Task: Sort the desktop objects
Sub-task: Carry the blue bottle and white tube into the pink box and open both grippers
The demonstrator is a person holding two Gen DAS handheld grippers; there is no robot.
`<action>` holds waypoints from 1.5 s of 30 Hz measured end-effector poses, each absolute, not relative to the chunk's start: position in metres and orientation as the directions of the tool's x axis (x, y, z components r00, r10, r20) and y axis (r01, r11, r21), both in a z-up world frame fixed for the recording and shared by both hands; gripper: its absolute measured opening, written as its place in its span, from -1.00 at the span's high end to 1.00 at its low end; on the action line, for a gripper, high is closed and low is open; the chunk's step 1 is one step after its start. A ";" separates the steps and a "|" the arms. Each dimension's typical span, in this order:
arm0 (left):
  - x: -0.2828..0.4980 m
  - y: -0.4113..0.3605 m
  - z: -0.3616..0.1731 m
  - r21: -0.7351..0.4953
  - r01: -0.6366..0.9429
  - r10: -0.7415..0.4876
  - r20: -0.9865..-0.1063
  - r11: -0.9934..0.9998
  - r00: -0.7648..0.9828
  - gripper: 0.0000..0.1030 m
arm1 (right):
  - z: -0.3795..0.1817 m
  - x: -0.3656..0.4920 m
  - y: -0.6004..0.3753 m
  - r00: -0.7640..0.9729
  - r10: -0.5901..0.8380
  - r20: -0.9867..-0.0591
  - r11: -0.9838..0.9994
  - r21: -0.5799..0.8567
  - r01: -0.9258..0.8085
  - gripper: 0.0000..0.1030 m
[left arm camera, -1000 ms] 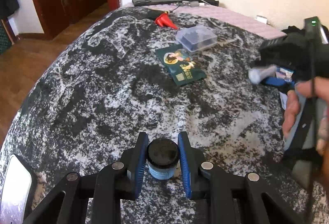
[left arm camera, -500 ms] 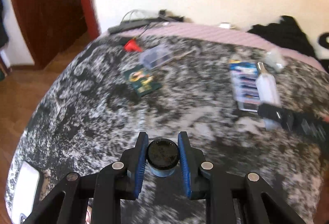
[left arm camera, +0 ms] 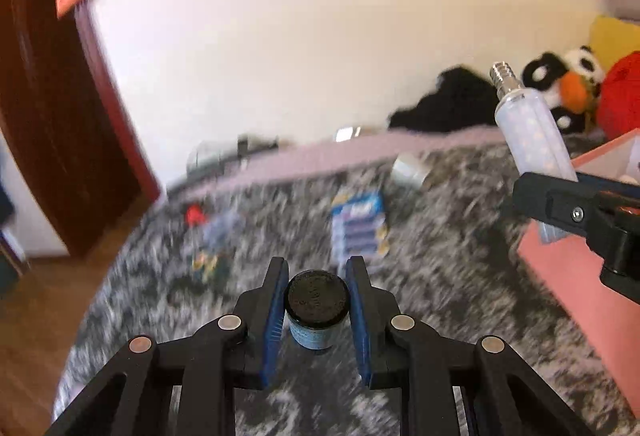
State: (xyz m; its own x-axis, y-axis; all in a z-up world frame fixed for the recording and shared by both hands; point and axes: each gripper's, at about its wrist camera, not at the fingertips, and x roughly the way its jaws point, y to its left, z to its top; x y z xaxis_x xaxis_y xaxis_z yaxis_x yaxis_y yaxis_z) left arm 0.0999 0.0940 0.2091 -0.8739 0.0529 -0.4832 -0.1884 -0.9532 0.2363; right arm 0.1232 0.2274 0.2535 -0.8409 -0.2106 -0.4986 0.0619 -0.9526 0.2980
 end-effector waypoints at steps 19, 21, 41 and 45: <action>0.105 0.348 0.266 -0.080 -0.739 0.646 -0.552 -0.669 -0.526 0.52 | 0.277 0.235 0.477 -0.841 0.318 -0.438 -0.838 0.285 -0.465 0.44; 0.097 0.353 0.266 -0.150 -0.756 0.681 -0.567 -0.638 -0.463 0.52 | 0.272 0.237 0.493 -0.833 0.317 -0.454 -0.822 0.307 -0.480 0.44; 0.073 0.349 0.273 -0.166 -0.699 0.639 -0.588 -0.696 -0.496 -0.94 | 0.264 0.219 0.485 -0.775 0.398 -0.491 -0.835 0.157 -0.528 -0.84; 0.071 0.309 0.289 -0.197 -0.659 0.632 -0.568 -0.726 -0.526 -0.94 | 0.272 0.220 0.464 -0.811 0.387 -0.439 -0.853 0.163 -0.495 -0.84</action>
